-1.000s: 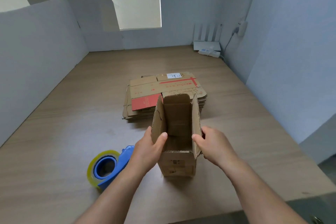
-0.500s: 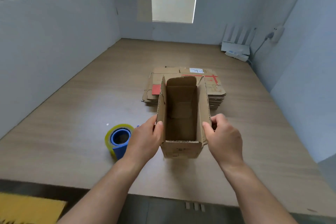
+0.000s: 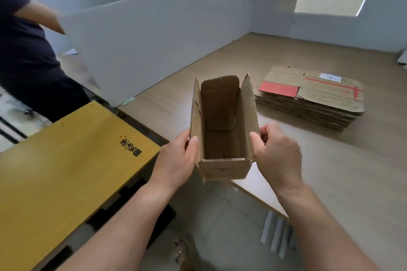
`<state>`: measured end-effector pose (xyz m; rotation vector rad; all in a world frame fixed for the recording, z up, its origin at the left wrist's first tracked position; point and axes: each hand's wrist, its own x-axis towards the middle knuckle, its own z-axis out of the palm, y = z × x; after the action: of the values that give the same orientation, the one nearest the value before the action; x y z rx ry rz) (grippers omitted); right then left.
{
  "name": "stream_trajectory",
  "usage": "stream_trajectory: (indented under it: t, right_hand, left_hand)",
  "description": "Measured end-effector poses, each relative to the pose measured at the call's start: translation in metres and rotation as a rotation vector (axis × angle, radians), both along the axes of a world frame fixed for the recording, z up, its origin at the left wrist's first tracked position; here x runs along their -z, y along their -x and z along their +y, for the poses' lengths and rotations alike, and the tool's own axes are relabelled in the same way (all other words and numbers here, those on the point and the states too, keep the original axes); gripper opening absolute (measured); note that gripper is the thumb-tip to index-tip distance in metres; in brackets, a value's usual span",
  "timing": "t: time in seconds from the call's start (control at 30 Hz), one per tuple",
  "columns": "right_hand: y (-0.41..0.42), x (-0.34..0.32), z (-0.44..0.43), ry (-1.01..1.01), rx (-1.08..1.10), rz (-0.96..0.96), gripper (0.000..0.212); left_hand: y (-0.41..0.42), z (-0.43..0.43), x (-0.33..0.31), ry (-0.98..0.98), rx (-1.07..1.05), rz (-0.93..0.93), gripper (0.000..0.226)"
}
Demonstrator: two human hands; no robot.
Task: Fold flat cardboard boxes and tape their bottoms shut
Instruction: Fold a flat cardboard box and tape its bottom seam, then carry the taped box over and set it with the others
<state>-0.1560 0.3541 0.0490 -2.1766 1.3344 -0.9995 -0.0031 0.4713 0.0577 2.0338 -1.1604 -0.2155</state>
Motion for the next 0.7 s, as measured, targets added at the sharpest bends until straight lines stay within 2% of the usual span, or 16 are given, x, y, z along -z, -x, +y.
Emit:
stream_trajectory:
  t: [0.3,0.37,0.47,0.6,0.67,0.7]
  right_hand:
    - [-0.068,-0.005,0.073,0.03,-0.355,-0.005,0.018]
    - [-0.082,-0.004,0.089,0.033,-0.431,0.014,0.018]
    - [-0.102,-0.005,0.116,0.049,-0.52,0.03,0.019]
    - [-0.129,-0.008,0.164,0.105,-0.622,0.024,0.02]
    - [-0.145,-0.009,0.19,0.102,-0.702,0.05,0.016]
    - [-0.153,-0.008,0.203,0.093,-0.746,0.071,0.017]
  left_hand:
    - [-0.023,0.11,-0.005,-0.002,-0.394,-0.026,0.017]
    - [-0.028,0.132,-0.005,-0.014,-0.453,-0.049,0.026]
    - [-0.036,0.169,-0.006,-0.001,-0.528,-0.063,0.021]
    - [-0.047,0.22,-0.008,0.025,-0.629,-0.059,0.029]
    - [-0.056,0.249,-0.005,0.044,-0.69,-0.049,0.023]
    - [-0.061,0.264,-0.003,0.049,-0.724,-0.046,0.029]
